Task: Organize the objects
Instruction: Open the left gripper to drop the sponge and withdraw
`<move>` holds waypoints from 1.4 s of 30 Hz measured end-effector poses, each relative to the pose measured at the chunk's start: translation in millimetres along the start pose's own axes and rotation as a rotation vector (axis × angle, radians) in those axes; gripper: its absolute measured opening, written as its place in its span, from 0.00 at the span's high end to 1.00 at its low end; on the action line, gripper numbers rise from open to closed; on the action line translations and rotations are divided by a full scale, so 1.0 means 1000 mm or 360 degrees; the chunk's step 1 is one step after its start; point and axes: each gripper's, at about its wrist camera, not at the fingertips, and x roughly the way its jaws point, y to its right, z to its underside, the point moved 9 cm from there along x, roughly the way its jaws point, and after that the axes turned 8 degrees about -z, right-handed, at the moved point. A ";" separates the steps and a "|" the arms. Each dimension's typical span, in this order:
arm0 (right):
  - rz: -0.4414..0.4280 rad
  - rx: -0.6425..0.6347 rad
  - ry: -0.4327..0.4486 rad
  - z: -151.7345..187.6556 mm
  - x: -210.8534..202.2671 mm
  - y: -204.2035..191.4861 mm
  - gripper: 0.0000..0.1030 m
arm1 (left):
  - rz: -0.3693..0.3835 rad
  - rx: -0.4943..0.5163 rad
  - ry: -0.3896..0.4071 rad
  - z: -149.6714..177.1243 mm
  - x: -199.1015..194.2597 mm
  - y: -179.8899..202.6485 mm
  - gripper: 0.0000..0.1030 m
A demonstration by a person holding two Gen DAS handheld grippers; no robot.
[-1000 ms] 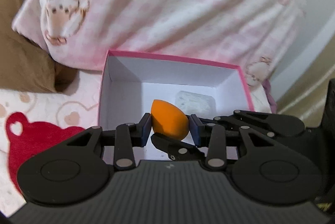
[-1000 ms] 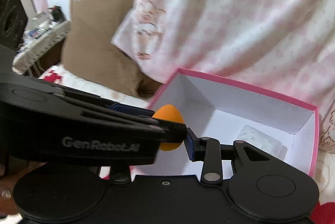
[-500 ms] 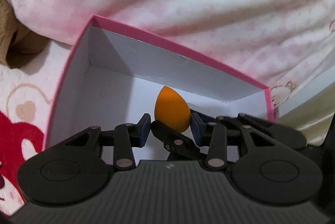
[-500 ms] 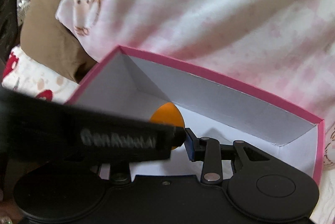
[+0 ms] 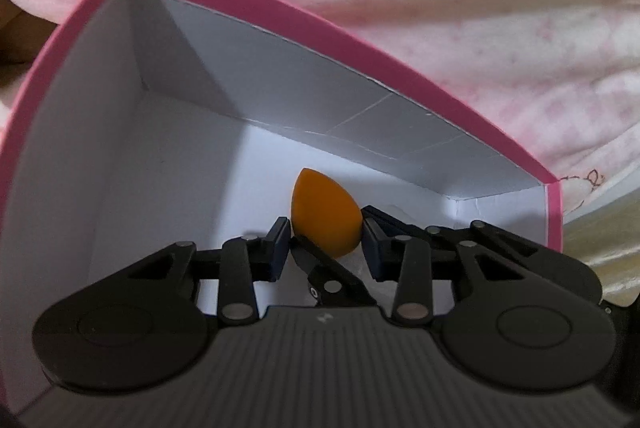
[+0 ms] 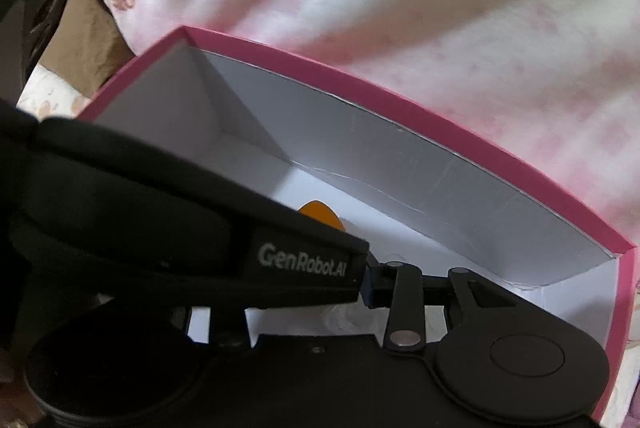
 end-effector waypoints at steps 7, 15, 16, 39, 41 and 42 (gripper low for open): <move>0.0006 -0.0025 0.0006 0.006 -0.013 0.000 0.45 | -0.0058 -0.0030 0.0044 -0.001 -0.004 -0.002 0.55; -0.0085 0.0098 0.0134 0.017 -0.074 -0.005 0.44 | -0.0175 0.0251 0.0112 0.011 -0.043 0.001 0.45; -0.0099 0.0113 0.0152 0.020 -0.084 -0.007 0.44 | -0.0181 0.0296 0.0118 0.013 -0.050 0.003 0.45; -0.0288 0.0218 0.0193 0.099 -0.263 -0.080 0.38 | -0.0204 0.0799 0.0063 0.109 -0.227 -0.004 0.37; -0.0305 0.0204 0.0181 0.112 -0.266 -0.088 0.35 | -0.0207 0.0811 0.0066 0.118 -0.235 -0.014 0.37; -0.0310 0.0208 0.0178 0.119 -0.266 -0.091 0.34 | -0.0215 0.0816 0.0079 0.120 -0.240 -0.018 0.36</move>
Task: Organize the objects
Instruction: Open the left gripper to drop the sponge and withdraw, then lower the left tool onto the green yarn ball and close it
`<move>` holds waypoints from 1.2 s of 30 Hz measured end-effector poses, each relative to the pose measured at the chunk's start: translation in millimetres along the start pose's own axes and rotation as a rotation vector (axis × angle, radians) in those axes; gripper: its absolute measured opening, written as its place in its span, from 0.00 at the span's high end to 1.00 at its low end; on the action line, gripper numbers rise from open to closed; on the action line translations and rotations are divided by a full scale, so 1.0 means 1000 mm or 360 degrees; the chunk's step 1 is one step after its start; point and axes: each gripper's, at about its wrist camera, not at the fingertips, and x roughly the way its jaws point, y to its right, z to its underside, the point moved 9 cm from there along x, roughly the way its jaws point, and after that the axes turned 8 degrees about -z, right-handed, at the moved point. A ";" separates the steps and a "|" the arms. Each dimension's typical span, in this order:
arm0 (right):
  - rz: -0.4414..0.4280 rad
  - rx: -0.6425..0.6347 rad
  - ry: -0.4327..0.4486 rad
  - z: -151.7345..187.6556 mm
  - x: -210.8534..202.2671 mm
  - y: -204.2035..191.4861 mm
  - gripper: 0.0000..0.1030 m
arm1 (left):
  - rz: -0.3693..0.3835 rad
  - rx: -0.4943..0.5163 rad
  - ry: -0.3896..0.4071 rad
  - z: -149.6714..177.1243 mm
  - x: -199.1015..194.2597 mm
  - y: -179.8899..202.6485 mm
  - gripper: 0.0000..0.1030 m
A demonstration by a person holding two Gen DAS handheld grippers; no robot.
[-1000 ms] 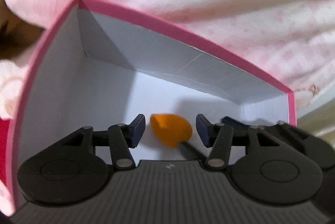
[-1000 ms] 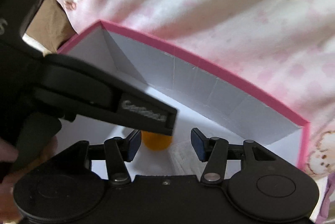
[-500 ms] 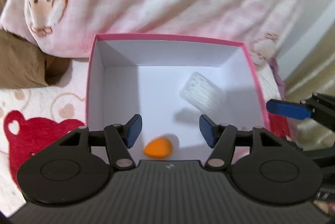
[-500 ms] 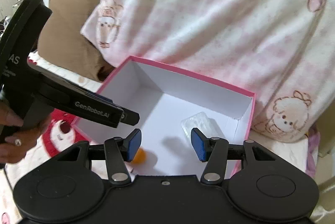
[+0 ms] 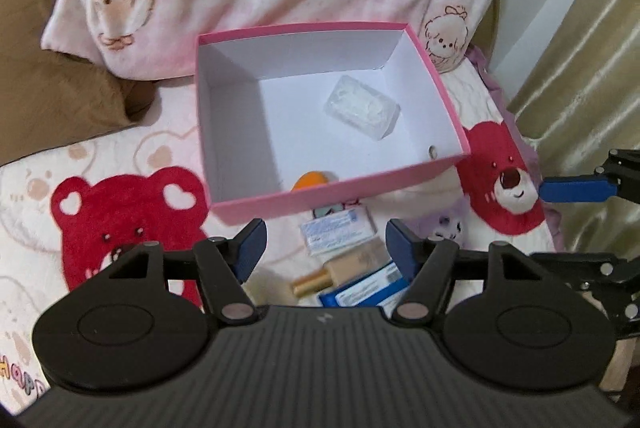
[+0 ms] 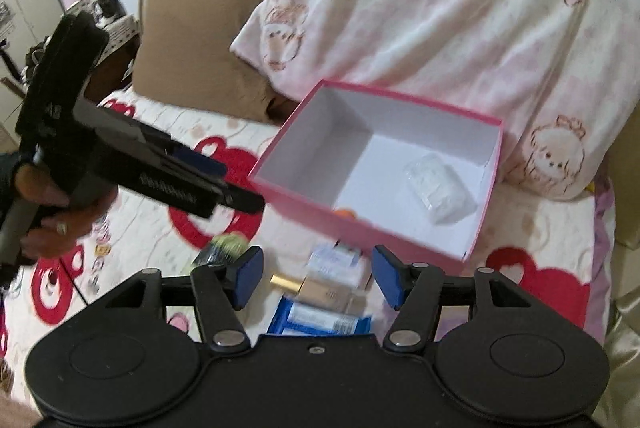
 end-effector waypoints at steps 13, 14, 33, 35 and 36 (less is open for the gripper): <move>-0.0041 0.0073 -0.0034 0.058 0.015 -0.033 0.12 | -0.0060 -0.0040 0.0000 0.052 -0.012 -0.034 0.20; -0.0066 0.0103 -0.0036 0.061 0.020 -0.035 0.12 | -0.0060 -0.0050 0.0001 0.056 -0.011 -0.036 0.18; -0.0364 0.0147 -0.0040 0.077 0.119 -0.091 0.13 | 0.0049 -0.0141 -0.0045 0.111 0.038 -0.063 0.09; -0.0381 0.0143 -0.0060 0.078 0.135 -0.096 0.13 | 0.0066 -0.0169 -0.0058 0.118 0.047 -0.068 0.09; -0.0378 0.0139 -0.0069 0.079 0.141 -0.097 0.13 | 0.0070 -0.0191 -0.0065 0.122 0.052 -0.072 0.09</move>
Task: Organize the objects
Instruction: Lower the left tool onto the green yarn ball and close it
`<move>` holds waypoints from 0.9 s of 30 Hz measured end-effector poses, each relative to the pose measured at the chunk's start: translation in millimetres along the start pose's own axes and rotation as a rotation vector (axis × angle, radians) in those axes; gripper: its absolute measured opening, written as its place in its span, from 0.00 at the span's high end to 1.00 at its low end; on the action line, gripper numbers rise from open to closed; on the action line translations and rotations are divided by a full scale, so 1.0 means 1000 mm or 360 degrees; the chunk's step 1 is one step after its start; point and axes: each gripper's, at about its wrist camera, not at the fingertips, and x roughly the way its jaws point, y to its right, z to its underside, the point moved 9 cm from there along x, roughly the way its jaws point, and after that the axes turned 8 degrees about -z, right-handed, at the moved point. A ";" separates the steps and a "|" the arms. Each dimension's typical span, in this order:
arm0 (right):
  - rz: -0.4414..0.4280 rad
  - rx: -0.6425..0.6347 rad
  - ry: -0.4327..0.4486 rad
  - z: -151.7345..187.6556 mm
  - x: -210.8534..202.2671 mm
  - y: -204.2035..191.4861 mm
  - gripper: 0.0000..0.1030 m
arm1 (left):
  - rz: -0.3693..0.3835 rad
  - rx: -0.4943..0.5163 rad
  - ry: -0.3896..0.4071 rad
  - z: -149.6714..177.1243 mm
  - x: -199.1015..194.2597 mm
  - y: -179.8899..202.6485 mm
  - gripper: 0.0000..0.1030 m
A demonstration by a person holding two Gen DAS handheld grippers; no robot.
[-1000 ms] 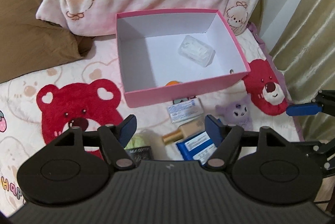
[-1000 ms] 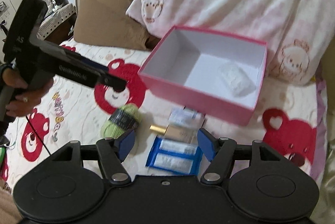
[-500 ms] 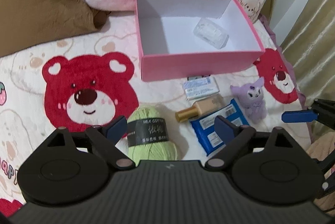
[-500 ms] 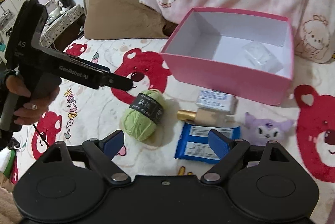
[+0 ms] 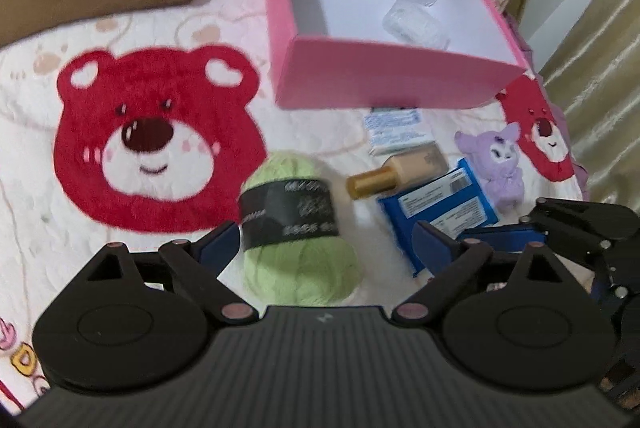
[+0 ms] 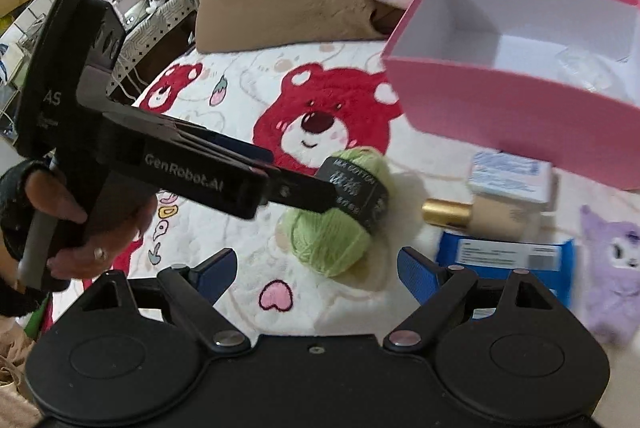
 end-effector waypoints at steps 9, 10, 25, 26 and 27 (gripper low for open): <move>0.0121 -0.0131 0.0046 0.017 0.057 0.003 0.13 | 0.0146 -0.0215 -0.0001 0.022 0.032 -0.033 0.09; 0.0132 -0.0143 0.0075 0.017 0.059 0.004 0.13 | 0.0172 -0.0245 0.0002 0.023 0.034 -0.034 0.09; 0.0163 -0.0026 0.0186 0.023 0.090 0.019 0.37 | 0.0255 -0.0496 -0.0005 0.033 0.062 -0.033 0.40; 0.0160 -0.0028 0.0188 0.024 0.086 0.016 0.38 | 0.0257 -0.0492 -0.0004 0.034 0.059 -0.031 0.41; 0.0157 -0.0022 0.0187 0.024 0.080 0.013 0.39 | 0.0266 -0.0488 -0.0004 0.035 0.055 -0.027 0.41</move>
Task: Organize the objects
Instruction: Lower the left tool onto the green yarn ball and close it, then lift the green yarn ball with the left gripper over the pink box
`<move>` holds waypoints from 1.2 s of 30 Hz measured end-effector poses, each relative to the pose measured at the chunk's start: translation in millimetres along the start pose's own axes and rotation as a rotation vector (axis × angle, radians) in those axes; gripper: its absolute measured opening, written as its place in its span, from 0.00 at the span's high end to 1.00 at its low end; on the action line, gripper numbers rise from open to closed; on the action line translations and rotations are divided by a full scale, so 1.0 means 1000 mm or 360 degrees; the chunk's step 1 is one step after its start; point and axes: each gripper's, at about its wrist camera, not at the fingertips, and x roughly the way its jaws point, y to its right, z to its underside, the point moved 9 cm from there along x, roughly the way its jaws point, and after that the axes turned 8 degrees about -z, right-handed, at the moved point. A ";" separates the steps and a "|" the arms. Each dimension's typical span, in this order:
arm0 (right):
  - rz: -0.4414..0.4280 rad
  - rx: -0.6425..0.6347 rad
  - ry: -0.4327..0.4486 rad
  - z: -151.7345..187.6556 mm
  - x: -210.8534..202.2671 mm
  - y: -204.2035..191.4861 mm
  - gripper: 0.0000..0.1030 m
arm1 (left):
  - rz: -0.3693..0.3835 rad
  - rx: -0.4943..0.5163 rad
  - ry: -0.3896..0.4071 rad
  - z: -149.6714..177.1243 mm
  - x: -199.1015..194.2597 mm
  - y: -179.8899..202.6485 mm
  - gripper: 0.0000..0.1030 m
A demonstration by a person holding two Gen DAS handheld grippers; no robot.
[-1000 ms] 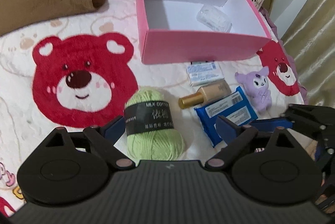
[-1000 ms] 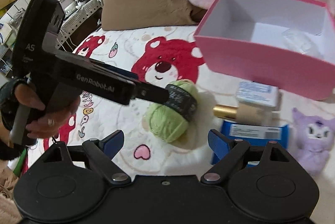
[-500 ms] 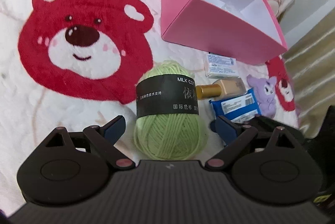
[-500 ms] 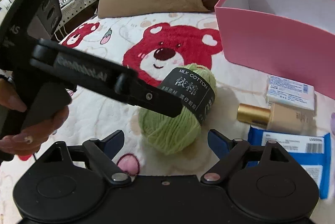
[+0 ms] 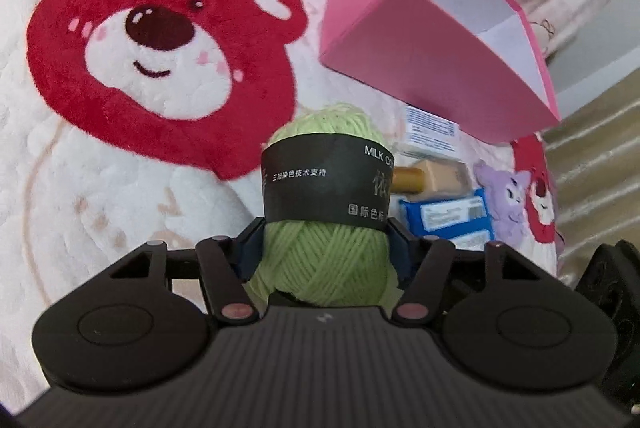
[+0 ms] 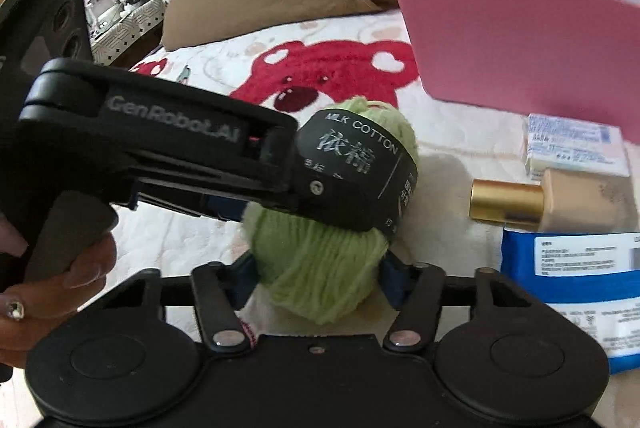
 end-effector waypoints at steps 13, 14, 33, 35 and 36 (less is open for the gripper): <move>0.0060 -0.0111 -0.0068 0.002 -0.083 -0.029 0.41 | 0.0117 0.0065 0.0036 0.033 -0.054 0.052 0.41; 0.0070 -0.0124 -0.0080 0.001 -0.086 -0.031 0.41 | 0.0124 0.0075 0.0032 0.035 -0.058 0.057 0.41; 0.0208 -0.0316 0.0064 -0.087 -0.177 -0.039 0.41 | 0.0183 0.0355 0.0212 -0.023 -0.140 0.147 0.40; 0.0219 -0.0319 0.0079 -0.100 -0.181 -0.028 0.41 | 0.0171 0.0383 0.0222 -0.035 -0.138 0.159 0.40; 0.0226 -0.0322 0.0086 -0.106 -0.182 -0.022 0.41 | 0.0168 0.0388 0.0229 -0.044 -0.136 0.165 0.40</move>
